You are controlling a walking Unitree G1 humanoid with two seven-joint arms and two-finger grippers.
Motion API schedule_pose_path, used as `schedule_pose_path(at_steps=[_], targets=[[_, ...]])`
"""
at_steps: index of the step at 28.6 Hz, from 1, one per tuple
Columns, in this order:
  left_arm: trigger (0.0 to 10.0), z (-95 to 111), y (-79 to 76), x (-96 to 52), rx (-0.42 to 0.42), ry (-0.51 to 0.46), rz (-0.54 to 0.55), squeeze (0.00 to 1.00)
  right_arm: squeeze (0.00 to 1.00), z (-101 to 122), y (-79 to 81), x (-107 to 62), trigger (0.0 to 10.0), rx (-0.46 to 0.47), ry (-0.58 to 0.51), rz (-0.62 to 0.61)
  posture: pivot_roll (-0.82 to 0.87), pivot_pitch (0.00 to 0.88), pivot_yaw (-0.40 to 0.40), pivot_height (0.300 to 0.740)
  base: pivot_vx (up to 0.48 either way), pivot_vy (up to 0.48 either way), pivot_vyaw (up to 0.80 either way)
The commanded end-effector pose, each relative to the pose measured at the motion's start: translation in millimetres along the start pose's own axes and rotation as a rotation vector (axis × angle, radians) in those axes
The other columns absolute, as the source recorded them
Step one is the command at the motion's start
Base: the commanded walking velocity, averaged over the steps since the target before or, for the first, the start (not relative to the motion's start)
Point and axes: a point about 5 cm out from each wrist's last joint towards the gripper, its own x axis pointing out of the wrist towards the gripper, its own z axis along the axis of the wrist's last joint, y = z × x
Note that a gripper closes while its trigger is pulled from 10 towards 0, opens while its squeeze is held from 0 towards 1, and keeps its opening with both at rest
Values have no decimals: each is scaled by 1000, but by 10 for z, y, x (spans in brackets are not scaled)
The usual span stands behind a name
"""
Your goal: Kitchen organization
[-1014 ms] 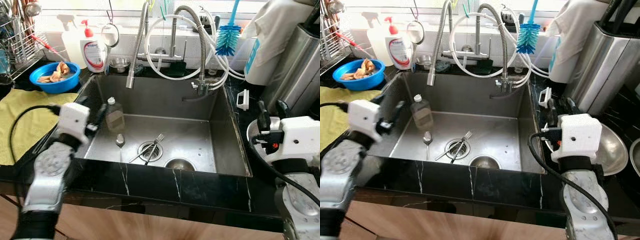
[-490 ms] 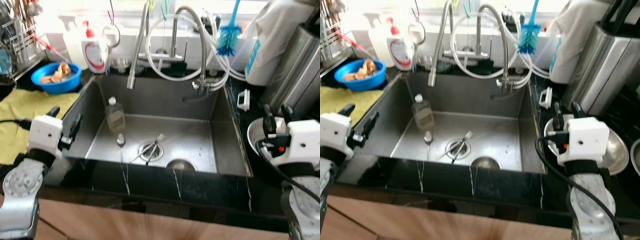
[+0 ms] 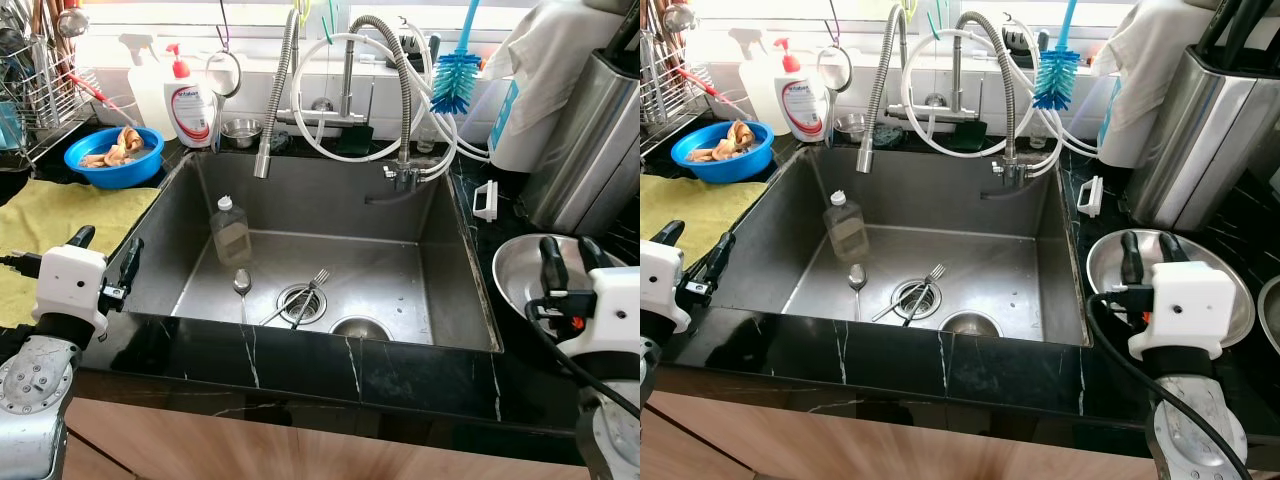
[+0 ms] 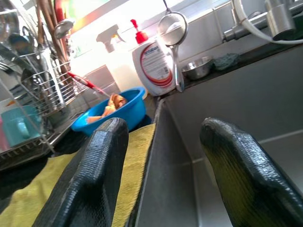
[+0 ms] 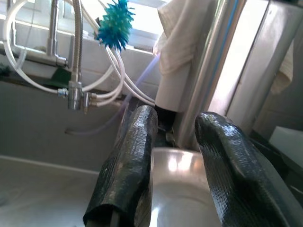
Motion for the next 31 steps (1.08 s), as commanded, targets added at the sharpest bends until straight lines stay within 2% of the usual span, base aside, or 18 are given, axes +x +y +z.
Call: schedule_pose_path(at_steps=[1, 4, 8, 11, 15, 17, 18, 20, 23, 24, 25, 31], targets=[[10000, 45, -9, 23, 3, -11, -4, 0, 0, 47, -49, -31, 10000, -6, -10, -18, -46, 0, 22, 740, 0, 0, 0], [10000, 37, -16, 21, -1, -7, -4, 0, 0, 11, -74, -78, 10000, 16, 25, -58, -46, 0, 22, 740, 0, 0, 0], [10000, 44, -59, 60, -17, -13, -16, 0, 0, 13, -3, -75, 10000, 89, 65, -92, -52, 0, 26, 740, 0, 0, 0], [10000, 44, -76, 69, -21, -14, -20, 0, 0, 50, 23, -62, 10000, 97, 58, -90, -53, 0, 26, 740, 0, 0, 0], [10000, 34, -119, 93, -31, -11, -28, 0, 0, 15, 32, -52, 10000, 191, 103, -124, -62, 0, 25, 740, 0, 0, 0], [10000, 34, -138, 102, -35, -11, -31, 0, 0, -3, 37, -27, 10000, 174, 125, -107, -62, 0, 25, 740, 0, 0, 0], [10000, 38, -155, 114, -41, -13, -34, 0, 0, -48, 45, 16, 10000, 111, 177, -57, -66, 0, 25, 740, 0, 0, 0], [10000, 37, -165, 120, -48, -12, -36, 0, 0, -76, 52, 54, 10000, 97, 208, -9, -68, 0, 26, 740, 0, 0, 0], [10000, 30, -184, 123, -50, -10, -40, 0, 0, -65, 52, 128, 10000, 81, 216, 63, -79, 0, 25, 740, 0, 0, 0], [10000, 25, -201, 122, -56, -7, -42, 0, 0, -50, 27, 211, 10000, 22, 221, 89, -82, 0, 28, 740, 0, 0, 0], [10000, 24, -211, 122, -59, -6, -43, 0, 0, -48, 14, 254, 10000, 4, 230, 96, -82, 0, 28, 740, 0, 0, 0], [10000, 31, -225, 123, -66, -5, -47, 0, 0, 66, 45, 446, 10000, -37, 250, 222, -72, 0, 24, 740, 0, 0, 0]])
